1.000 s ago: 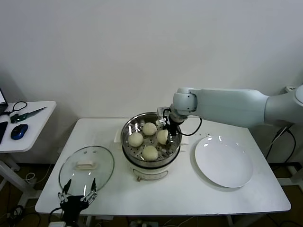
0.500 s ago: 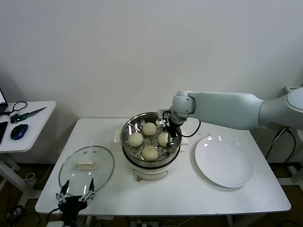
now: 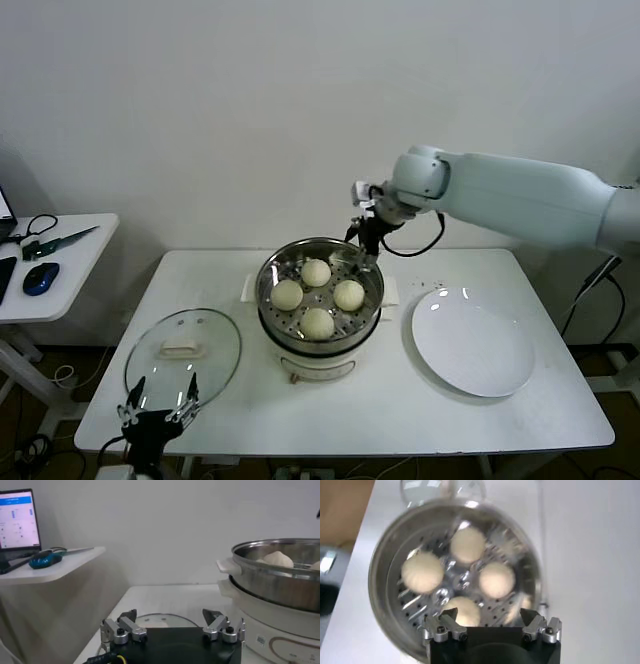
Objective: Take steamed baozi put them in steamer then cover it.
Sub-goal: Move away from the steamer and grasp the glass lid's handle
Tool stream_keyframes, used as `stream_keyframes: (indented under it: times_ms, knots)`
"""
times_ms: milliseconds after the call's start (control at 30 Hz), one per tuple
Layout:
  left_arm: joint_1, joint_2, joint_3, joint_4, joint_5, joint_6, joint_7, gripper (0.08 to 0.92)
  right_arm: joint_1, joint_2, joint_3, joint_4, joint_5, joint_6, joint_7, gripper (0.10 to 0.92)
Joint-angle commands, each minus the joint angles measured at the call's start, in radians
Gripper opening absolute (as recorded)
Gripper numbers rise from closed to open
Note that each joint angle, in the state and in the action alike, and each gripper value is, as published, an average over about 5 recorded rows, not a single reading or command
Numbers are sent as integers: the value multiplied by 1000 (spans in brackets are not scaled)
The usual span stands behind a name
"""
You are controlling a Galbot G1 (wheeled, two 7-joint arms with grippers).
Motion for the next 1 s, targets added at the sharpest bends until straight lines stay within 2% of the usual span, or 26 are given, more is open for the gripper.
stream_keyframes:
  times_ms: [33,200,333,500,667,833,1000]
  knots:
    - [-10,16,-3,0,15,1,-2,823,-236,-319,472,112,102,-23,369,823]
    - [-35,22,-6,4,48,-5,-5,823,-643,-445,888,212,88,49,661,823]
    - [-55,35,-3,11,56,-1,-3,823,-1008,-508,1208,258,33,150,773,823]
    - [-83,52,1,24,106,-1,-2,823,-1493,-511,1671,289,-73,247,767,823]
    - [-98,80,-1,37,135,-14,-13,823,-1900,-430,2036,338,-139,331,733,823]
    - [-114,101,-8,60,172,-41,-25,823,-2159,-312,2238,392,-151,419,715,823]
    - [-130,117,-9,100,264,-79,-59,823,-2288,-169,2287,407,-206,576,693,823]
